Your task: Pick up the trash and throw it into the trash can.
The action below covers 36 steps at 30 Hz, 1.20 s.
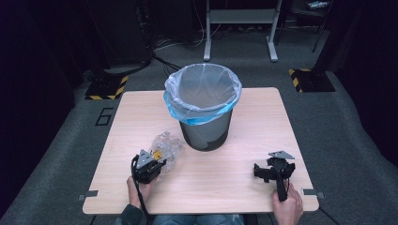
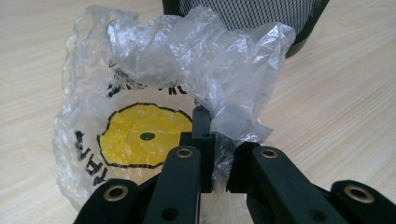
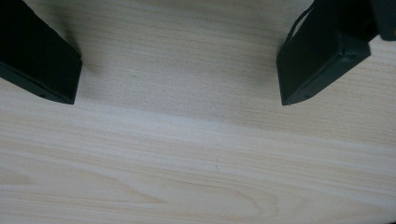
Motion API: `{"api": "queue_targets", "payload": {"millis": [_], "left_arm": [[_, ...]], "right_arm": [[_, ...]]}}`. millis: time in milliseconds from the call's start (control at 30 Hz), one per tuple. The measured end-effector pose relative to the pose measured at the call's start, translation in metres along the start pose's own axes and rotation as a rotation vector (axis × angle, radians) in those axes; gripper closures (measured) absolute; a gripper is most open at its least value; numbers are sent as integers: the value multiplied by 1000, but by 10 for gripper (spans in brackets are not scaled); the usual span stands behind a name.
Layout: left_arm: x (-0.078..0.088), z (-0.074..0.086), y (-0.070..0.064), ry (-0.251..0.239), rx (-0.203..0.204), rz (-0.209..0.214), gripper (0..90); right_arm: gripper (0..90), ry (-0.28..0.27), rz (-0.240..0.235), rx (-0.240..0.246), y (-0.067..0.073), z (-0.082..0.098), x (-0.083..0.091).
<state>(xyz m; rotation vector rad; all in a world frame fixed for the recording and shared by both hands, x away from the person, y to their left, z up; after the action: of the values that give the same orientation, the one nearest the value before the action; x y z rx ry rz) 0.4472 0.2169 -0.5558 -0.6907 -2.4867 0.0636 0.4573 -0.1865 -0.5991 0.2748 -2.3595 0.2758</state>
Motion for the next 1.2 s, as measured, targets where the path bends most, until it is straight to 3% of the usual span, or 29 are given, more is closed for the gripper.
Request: {"api": "queue_targets", "payload": {"millis": [200, 833, 1200], "left_arm": [[7, -11, -2, -1, -41, 7, 856], [33, -47, -4, -6, -89, 23, 857], [50, -63, 3, -16, -78, 26, 857]], "right_arm": [[0, 0, 0, 0, 0, 0, 0], [0, 0, 0, -1, 0, 0, 0], [0, 0, 0, -1, 0, 0, 0]]}}
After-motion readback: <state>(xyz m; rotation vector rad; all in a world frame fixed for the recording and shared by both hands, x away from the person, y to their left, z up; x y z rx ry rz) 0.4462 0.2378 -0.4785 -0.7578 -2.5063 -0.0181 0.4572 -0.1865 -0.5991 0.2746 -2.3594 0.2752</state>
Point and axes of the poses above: each handheld gripper's, and its own axes: x roughly backward along the jaws, z roughly out of its underside, y roughly to its left, the point moved 10 cm from there along -x, roughly forward along the jaws, and after that the axes turned 10 degrees about x, right-handed, at the moved point
